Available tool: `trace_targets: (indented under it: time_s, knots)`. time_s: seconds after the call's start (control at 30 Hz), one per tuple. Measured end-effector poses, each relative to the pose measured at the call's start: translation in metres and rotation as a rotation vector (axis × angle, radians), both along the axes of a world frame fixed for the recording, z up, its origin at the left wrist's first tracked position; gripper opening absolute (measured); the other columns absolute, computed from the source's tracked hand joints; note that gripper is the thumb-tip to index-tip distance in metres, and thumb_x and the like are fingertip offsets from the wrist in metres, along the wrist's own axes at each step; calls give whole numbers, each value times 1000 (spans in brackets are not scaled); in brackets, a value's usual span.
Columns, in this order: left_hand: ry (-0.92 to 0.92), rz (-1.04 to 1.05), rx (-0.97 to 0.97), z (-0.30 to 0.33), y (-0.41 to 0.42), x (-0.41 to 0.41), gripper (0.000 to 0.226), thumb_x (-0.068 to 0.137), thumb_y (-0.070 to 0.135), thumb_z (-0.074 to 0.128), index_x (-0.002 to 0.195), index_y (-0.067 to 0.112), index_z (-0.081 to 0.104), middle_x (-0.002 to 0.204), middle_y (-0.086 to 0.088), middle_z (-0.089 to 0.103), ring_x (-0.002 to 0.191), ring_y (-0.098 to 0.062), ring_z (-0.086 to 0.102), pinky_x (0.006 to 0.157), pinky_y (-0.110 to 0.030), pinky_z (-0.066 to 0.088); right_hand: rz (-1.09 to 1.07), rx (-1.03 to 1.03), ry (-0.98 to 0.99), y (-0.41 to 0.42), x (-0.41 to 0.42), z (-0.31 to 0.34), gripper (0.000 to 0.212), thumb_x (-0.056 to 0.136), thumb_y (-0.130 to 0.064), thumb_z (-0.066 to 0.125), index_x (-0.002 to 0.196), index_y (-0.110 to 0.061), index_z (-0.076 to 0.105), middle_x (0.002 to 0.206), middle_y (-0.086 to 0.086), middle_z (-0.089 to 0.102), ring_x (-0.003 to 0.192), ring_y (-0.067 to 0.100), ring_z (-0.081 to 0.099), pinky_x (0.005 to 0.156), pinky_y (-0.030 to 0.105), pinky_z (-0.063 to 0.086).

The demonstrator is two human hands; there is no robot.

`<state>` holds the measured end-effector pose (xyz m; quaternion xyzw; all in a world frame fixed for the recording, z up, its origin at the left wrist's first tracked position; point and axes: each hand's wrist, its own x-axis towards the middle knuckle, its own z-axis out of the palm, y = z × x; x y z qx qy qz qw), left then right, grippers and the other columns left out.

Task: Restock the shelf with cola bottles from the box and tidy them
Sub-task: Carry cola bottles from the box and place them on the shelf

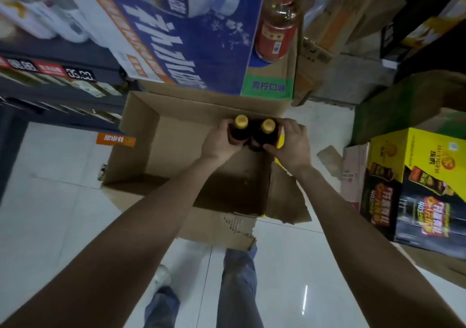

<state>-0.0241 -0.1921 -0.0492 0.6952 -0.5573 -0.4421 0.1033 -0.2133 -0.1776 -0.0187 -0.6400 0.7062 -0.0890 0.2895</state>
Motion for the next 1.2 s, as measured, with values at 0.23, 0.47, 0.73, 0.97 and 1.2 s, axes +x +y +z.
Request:
trace_targets:
  time_s: [0.23, 0.47, 0.73, 0.97, 1.2]
  knots:
    - [118, 302, -35, -55, -9, -27, 78, 59, 22, 88, 126, 16, 47, 125, -6, 59, 117, -22, 54, 96, -33, 44, 132, -81, 332, -18, 11, -29, 70, 72, -51, 72, 127, -14, 48, 134, 12, 39, 120, 34, 34, 99, 43, 27]
    - [-31, 235, -113, -48, -1, -21, 66, 64, 29, 85, 120, 20, 51, 119, -3, 64, 112, -26, 58, 90, -38, 48, 275, -230, 349, -5, 14, -27, 62, 64, -36, 83, 117, -17, 56, 122, 11, 52, 112, 31, 37, 88, 39, 30]
    - [308, 380, -227, 50, 78, 64, 70, 56, 35, 87, 114, 10, 58, 100, 5, 67, 98, -2, 64, 85, -19, 51, 145, -201, -299, 45, 56, 93, 54, 68, -25, 84, 107, -16, 48, 108, 4, 63, 103, 23, 58, 87, 37, 48]
    - [483, 717, -453, 169, 205, 164, 67, 51, 41, 81, 111, 32, 51, 109, 12, 63, 101, 1, 61, 86, -16, 48, -43, -66, -956, 105, 149, 197, 54, 65, -26, 81, 108, -17, 50, 111, 11, 60, 104, 17, 60, 84, 21, 49]
    - [604, 1231, -565, 221, 387, 281, 76, 50, 41, 73, 117, 12, 55, 100, 2, 64, 84, -1, 63, 74, -16, 48, 97, 208, -1135, 213, 307, 228, 44, 68, -38, 70, 105, -18, 60, 99, -2, 63, 92, 13, 60, 79, 26, 47]
